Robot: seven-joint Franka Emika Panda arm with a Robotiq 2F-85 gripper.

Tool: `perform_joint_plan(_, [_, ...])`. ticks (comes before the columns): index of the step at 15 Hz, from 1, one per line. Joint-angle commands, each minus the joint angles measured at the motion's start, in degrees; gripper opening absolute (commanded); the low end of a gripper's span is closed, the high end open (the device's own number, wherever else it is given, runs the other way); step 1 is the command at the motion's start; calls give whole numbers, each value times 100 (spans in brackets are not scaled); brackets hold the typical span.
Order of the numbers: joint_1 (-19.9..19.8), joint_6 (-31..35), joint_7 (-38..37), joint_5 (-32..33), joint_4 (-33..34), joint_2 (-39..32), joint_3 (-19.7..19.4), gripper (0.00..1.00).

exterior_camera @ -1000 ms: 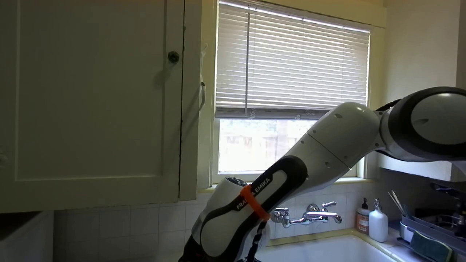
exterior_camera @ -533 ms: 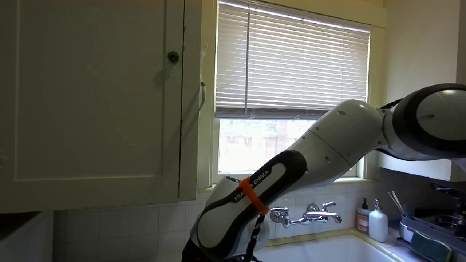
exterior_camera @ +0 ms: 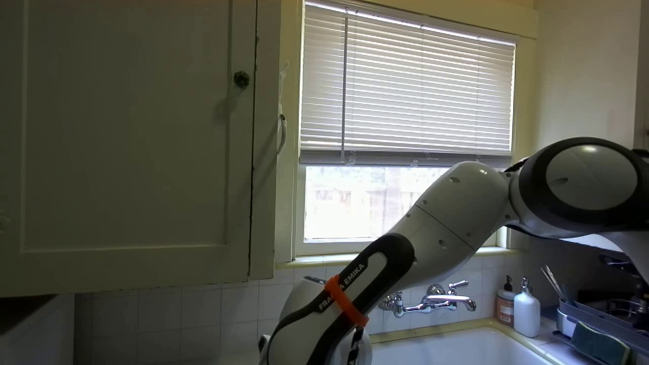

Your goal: Move the object on the counter

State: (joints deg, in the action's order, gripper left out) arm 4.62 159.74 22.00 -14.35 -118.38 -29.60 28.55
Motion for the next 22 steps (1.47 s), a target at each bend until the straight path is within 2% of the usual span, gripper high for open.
perform_joint_plan(1, [-17,249,402,125,108,-342,195,0])
perform_joint_plan(5, [-76,480,575,218,125,-475,357,0])
perform_joint_plan(6, [-56,549,550,274,124,-480,338,26])
perform_joint_plan(7, [-56,567,524,320,129,-479,331,27])
perform_joint_plan(12, [-46,847,164,534,8,-209,127,63])
perform_joint_plan(15, [-447,725,-45,200,-98,66,525,87])
perform_joint_plan(17, [-583,712,-247,87,-149,273,582,99])
perform_joint_plan(19, [-535,776,-516,116,-243,508,354,100])
perform_joint_plan(22, [-378,847,-912,230,-481,820,-199,100])
